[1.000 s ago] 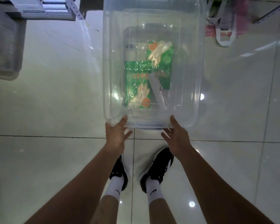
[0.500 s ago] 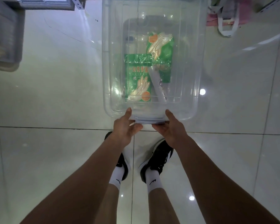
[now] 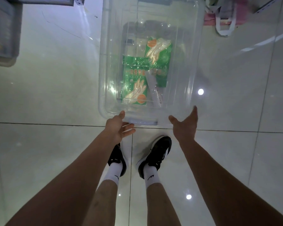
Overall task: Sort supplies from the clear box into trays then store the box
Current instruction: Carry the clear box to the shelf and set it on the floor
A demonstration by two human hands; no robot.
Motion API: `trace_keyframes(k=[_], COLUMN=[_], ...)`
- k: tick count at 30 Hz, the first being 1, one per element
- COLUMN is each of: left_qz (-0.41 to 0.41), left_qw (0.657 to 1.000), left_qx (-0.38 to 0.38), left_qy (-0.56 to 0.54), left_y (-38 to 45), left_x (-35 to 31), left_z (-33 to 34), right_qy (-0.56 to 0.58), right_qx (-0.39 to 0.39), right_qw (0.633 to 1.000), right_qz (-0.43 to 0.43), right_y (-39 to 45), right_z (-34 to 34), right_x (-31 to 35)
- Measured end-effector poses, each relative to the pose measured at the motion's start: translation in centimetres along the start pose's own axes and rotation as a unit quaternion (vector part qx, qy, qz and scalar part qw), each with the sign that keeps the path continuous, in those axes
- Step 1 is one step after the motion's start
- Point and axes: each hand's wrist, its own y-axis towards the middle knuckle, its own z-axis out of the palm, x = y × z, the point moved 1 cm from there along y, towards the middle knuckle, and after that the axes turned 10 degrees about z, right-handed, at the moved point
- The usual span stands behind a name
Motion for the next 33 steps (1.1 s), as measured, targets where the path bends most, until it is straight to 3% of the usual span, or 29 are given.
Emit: trace_keyframes(k=[2,7,12,15,18,21,23,25,28,30,33], left_qz=[0.012,0.106,0.103,0.127,0.143,0.162,0.173,0.183,0.190,0.217,0.317], left_qw=[1.000,0.990,0.990,0.984,0.982,0.979,0.978,0.976,0.967,0.949,0.864], left_qx=[-0.008,-0.090,-0.082,-0.114,-0.115,-0.125,-0.113,-0.088,-0.071,-0.068,-0.085], left_qy=[0.007,-0.026,-0.042,-0.061,-0.050,0.000,0.031,0.075,0.151,0.219,0.383], left_y=[0.0,-0.3,-2.1,-2.0,-1.5,-1.0,-0.7,-0.3,1.0,2.1,3.1], left_x=[-0.5,0.1,3.6,3.0,2.4,1.4,0.0,-1.9,-5.6,-8.2,-10.0], left_z=[-0.4,-1.7,-0.6,-0.8,-2.6,-4.8,-6.3,-7.9,-9.5,-9.9,-9.9], right_qy=[-0.030,-0.037,-0.122,-0.108,-0.074,-0.193,-0.320,-0.413,-0.435,-0.430,-0.431], right_qx=[0.024,0.056,0.168,0.148,0.065,-0.022,-0.086,-0.085,-0.054,-0.049,-0.043], right_qw=[0.998,0.997,0.977,0.980,0.981,0.941,0.871,0.812,0.809,0.821,0.839], right_qz=[-0.052,-0.039,-0.053,-0.073,-0.168,-0.276,-0.362,-0.404,-0.391,-0.373,-0.329], right_y=[-0.3,-4.2,-7.8,-6.2,-3.3,-0.7,0.6,1.4,0.8,-0.4,-2.7], right_z=[0.2,2.7,5.1,4.8,4.1,3.2,2.7,2.9,3.8,4.3,5.5], right_x=[-0.3,-1.3,-1.6,0.4,3.7,6.9,8.0,7.9,5.9,4.0,1.6])
